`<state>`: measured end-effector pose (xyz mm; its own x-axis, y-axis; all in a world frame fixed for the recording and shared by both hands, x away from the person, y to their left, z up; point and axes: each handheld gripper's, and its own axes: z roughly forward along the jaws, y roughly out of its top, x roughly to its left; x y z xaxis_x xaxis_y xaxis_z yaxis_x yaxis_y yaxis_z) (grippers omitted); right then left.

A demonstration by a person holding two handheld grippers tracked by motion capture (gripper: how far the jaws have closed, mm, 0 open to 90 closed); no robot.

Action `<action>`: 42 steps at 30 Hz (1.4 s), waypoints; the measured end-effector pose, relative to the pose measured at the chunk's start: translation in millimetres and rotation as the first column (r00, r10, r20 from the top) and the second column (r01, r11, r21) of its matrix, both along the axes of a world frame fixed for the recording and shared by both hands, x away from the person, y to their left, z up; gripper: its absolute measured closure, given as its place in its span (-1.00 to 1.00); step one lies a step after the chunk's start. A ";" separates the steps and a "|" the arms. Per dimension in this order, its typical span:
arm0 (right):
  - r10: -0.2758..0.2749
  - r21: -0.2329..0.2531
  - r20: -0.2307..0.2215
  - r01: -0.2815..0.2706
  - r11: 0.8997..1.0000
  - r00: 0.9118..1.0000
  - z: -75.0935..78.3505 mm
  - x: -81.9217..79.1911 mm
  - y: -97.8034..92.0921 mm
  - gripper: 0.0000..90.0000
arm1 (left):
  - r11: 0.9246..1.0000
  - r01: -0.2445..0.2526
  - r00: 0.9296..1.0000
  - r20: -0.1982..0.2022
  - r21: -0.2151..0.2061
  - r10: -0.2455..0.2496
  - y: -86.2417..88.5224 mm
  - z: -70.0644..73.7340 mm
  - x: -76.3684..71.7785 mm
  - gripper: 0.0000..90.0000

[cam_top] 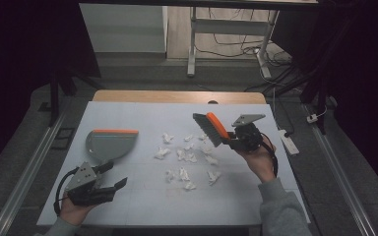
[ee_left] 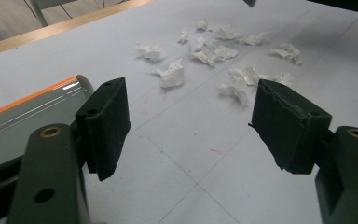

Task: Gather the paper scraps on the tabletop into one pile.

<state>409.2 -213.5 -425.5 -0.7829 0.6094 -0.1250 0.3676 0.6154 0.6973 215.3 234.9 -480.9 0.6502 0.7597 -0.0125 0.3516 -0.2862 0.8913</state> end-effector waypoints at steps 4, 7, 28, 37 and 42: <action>-0.023 -0.060 -0.025 0.022 0.998 0.999 0.2 26.1 5.7 0.54 | 1.000 0.012 1.000 -0.007 0.007 -0.012 -2.6 -2.0 2.2 -0.37; -0.034 -0.109 -0.039 0.030 0.994 0.999 -4.7 44.6 10.1 0.54 | 1.000 0.016 1.000 -0.013 0.013 -0.016 -2.3 -4.2 3.1 -0.37; 0.096 -0.397 -0.147 -0.147 0.906 0.985 -26.0 56.6 63.0 0.55 | 1.000 -0.008 1.000 -0.002 0.005 0.008 4.9 -5.2 2.3 -0.36; 0.182 -0.356 -0.125 -0.215 0.909 0.975 -1.7 15.4 60.4 0.55 | 1.000 -0.007 1.000 0.004 0.004 0.007 3.9 -4.6 2.8 -0.35; 0.142 -0.331 -0.056 -0.152 0.931 0.988 3.7 35.4 69.9 0.55 | 1.000 -0.005 1.000 0.011 0.008 0.005 2.6 -3.9 1.9 -0.35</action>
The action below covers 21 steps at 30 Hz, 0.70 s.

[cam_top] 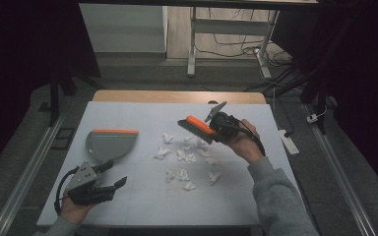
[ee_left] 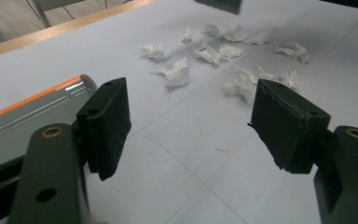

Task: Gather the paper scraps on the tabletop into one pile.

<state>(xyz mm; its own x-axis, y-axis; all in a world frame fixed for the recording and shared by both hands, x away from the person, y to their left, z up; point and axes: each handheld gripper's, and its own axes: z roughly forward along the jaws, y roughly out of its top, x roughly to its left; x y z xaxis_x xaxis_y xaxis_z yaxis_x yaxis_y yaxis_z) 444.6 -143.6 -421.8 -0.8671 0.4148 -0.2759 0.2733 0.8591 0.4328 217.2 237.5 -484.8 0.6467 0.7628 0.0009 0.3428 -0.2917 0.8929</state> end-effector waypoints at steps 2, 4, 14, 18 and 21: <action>-0.012 -0.030 0.005 0.012 0.999 1.000 -7.2 14.8 7.1 0.55 | 1.000 -0.001 1.000 -0.002 -0.001 0.001 0.6 -0.3 0.2 -0.35; -0.024 -0.055 0.002 0.024 0.998 1.000 -15.8 28.9 12.6 0.55 | 1.000 -0.002 1.000 -0.002 -0.003 0.002 1.4 -0.9 0.8 -0.35; 0.097 -0.192 -0.057 -0.106 0.976 0.994 -30.8 31.5 36.1 0.55 | 1.000 -0.016 1.000 -0.003 0.002 0.016 6.1 -3.0 1.9 -0.35; 0.166 -0.252 -0.090 -0.183 0.950 0.982 -26.6 10.7 35.0 0.56 | 1.000 -0.016 1.000 0.002 0.004 0.016 5.6 -1.9 0.9 -0.34; 0.200 -0.226 -0.121 -0.223 0.948 0.972 -18.6 -5.4 28.5 0.55 | 1.000 -0.011 1.000 0.005 0.003 0.011 4.4 -1.2 1.1 -0.34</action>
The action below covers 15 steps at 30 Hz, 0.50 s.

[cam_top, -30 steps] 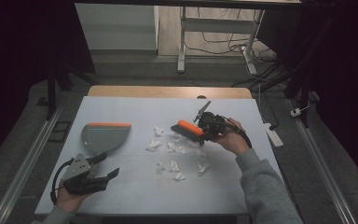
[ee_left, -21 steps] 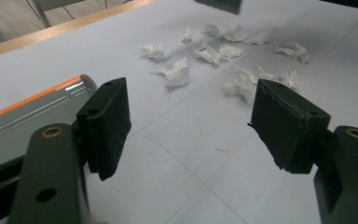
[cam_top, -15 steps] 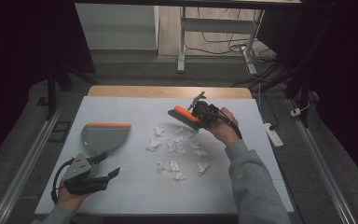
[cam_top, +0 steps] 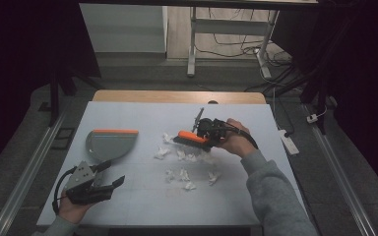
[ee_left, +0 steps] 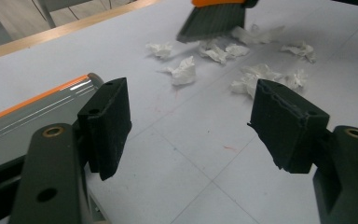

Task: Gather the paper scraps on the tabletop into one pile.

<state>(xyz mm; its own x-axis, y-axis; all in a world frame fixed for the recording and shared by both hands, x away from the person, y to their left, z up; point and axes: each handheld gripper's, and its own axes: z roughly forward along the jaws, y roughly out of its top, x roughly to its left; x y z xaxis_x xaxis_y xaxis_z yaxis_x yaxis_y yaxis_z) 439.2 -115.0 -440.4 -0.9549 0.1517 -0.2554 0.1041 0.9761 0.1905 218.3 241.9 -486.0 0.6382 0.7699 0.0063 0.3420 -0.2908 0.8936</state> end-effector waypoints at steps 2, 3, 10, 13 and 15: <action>-0.015 0.017 0.031 0.015 1.000 0.999 6.4 -8.1 -4.2 0.55 | 1.000 0.004 1.000 -0.002 0.001 -0.004 -0.7 0.0 0.5 -0.34; -0.032 0.036 0.049 0.030 0.999 0.998 10.4 -9.7 -6.4 0.55 | 1.000 0.006 1.000 -0.003 0.002 -0.006 -1.0 0.1 0.7 -0.34; -0.099 0.140 0.140 0.080 0.987 0.985 22.5 0.6 -6.3 0.55 | 1.000 0.003 1.000 -0.001 -0.004 -0.003 -1.2 0.3 1.1 -0.34; -0.093 0.103 0.126 0.080 0.991 0.988 11.1 11.7 3.4 0.55 | 1.000 0.002 1.000 0.000 -0.002 -0.002 -0.8 -0.1 1.6 -0.34; -0.089 0.077 0.126 0.080 0.994 0.988 1.4 17.8 9.5 0.55 | 1.000 0.001 1.000 0.000 -0.004 -0.001 0.2 -0.2 1.6 -0.34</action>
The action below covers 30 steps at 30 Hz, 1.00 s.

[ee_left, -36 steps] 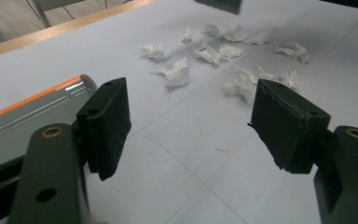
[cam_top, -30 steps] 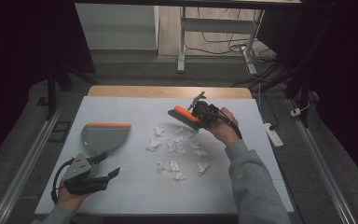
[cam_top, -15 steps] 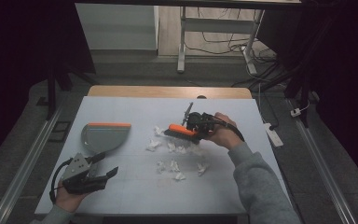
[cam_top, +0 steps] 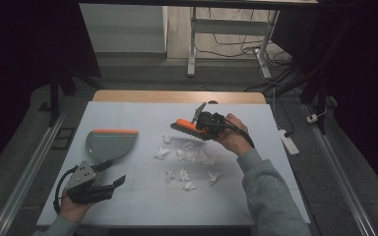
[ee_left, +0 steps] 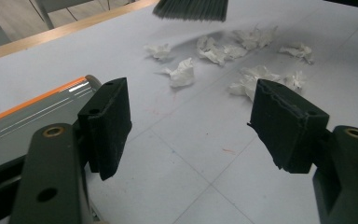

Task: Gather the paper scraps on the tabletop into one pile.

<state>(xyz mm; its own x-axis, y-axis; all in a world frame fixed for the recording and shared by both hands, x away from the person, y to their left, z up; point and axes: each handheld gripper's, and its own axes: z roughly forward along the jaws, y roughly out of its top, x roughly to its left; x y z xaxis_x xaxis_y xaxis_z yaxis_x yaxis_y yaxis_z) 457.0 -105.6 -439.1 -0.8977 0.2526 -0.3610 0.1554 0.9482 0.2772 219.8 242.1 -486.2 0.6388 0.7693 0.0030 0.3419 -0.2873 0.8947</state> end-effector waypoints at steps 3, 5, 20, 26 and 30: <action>0.028 -0.042 0.014 -0.027 0.999 1.000 -10.5 4.2 6.8 0.55 | 1.000 -0.001 1.000 -0.002 -0.004 0.001 1.5 -0.6 0.6 -0.34; 0.037 -0.071 0.019 -0.036 0.997 0.999 -13.9 3.4 9.1 0.55 | 1.000 -0.001 1.000 -0.006 -0.006 0.001 1.8 -1.2 1.3 -0.34; 0.133 -0.074 -0.050 -0.136 0.988 0.990 3.3 -37.1 4.7 0.55 | 1.000 0.000 1.000 -0.002 -0.007 0.000 0.7 0.3 0.7 -0.33; 0.101 -0.015 0.030 -0.101 0.995 0.994 8.1 -16.5 22.4 0.55 | 1.000 0.002 1.000 0.000 -0.006 -0.002 0.8 0.5 0.3 -0.32; 0.103 -0.009 0.034 -0.103 0.995 0.994 -1.3 4.5 38.8 0.55 | 1.000 -0.003 1.000 -0.002 -0.012 0.003 1.7 -0.5 0.5 -0.32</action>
<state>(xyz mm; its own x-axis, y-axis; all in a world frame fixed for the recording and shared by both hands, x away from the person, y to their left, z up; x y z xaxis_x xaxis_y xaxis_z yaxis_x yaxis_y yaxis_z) 461.6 -66.8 -440.4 -0.9057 0.1565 -0.3940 0.0470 0.9607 0.2735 220.3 243.9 -486.7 0.6365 0.7713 -0.0075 0.3446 -0.2756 0.8974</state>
